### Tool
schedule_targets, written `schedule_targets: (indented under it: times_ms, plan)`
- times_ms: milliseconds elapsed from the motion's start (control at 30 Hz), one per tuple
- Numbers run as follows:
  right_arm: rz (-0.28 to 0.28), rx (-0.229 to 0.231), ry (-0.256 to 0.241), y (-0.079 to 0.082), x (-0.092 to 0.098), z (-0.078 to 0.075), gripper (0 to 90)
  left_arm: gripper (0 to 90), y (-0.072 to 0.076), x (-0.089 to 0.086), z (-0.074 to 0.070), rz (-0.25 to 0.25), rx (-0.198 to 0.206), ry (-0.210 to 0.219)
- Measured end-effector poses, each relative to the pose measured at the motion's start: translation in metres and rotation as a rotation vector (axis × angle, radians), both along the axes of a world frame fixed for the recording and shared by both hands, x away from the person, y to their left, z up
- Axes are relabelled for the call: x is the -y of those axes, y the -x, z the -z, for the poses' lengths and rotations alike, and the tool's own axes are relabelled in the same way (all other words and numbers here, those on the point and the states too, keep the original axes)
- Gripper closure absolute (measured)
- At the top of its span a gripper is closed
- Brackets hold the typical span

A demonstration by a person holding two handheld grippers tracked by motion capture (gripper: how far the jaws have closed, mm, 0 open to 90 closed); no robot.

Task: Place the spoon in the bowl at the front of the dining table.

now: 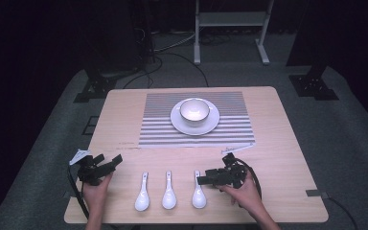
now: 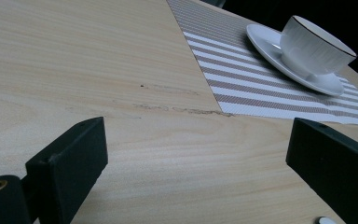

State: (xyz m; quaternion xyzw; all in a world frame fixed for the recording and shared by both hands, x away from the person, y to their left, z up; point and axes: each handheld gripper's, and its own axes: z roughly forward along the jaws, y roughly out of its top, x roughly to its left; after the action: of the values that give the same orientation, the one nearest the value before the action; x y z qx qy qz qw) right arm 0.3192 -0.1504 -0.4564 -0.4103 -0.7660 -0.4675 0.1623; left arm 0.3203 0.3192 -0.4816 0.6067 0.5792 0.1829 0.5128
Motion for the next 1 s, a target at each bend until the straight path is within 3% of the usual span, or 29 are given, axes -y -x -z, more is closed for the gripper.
schedule_targets:
  times_ms: [1000]
  plan:
    - [0.047, -0.018, 0.114, -0.021, -0.019, 0.012, 43.9, 3.9, 0.000, 0.000, 0.000, 0.001, 0.002, 0.005]
